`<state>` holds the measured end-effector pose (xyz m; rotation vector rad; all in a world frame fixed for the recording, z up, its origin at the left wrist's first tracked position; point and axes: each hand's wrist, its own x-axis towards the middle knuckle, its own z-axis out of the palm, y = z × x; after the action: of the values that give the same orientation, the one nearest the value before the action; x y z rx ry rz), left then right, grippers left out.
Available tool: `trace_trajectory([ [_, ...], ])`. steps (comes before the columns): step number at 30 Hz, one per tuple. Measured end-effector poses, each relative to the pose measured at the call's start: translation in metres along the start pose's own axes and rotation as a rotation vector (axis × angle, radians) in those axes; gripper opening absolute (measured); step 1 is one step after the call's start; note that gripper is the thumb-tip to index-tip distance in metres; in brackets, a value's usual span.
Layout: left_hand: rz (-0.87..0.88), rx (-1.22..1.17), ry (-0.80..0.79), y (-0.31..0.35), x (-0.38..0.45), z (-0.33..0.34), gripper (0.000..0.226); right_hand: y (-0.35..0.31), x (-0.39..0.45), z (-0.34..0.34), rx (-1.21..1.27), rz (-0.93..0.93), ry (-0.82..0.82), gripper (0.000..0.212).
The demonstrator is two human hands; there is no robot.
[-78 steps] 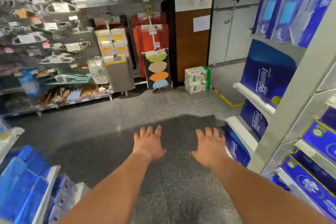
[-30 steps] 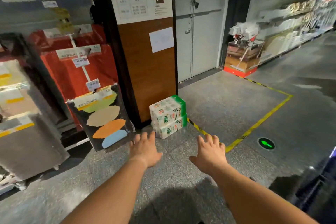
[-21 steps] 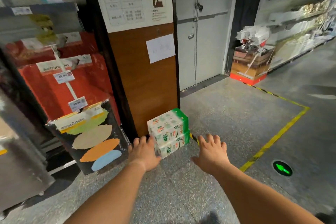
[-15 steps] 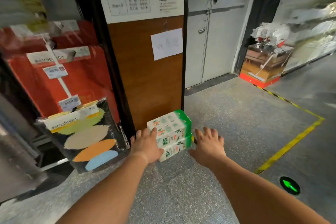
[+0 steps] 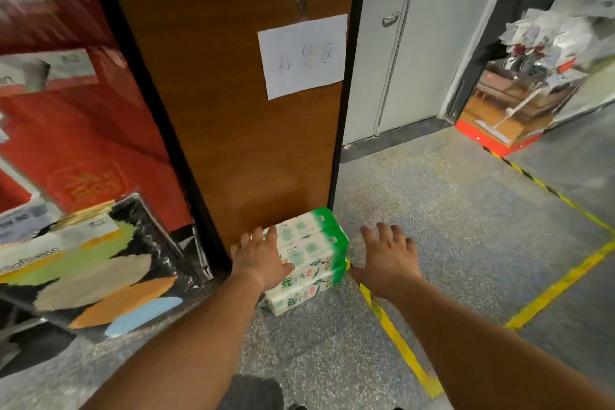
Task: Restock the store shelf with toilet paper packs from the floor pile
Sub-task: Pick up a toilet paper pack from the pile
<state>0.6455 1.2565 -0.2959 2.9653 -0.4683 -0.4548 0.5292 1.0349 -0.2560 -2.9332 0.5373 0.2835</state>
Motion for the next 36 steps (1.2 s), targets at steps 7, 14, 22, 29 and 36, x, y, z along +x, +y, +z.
trace_trajectory([
  [7, -0.061, -0.013, -0.051, -0.007, 0.087, 0.011, 0.109, 0.001, 0.133, 0.016, -0.078, -0.142, -0.116, 0.099],
  [14, -0.147, 0.045, -0.074, -0.006, 0.182, 0.072, 0.113, 0.025, 0.276, 0.072, -0.177, -0.335, -0.222, 0.107],
  [22, -0.210, 0.006, -0.113, 0.000, 0.305, 0.188, 0.113, 0.037, 0.410, 0.209, -0.204, -0.449, -0.334, 0.115],
  [29, -0.148, 0.100, -0.144, -0.029, 0.377, 0.342, 0.146, 0.054, 0.478, 0.367, -0.247, -0.559, -0.350, 0.130],
  [36, -0.060, 0.052, -0.205, -0.046, 0.397, 0.446, 0.159, 0.062, 0.518, 0.466, -0.260, -0.715, -0.340, 0.145],
])
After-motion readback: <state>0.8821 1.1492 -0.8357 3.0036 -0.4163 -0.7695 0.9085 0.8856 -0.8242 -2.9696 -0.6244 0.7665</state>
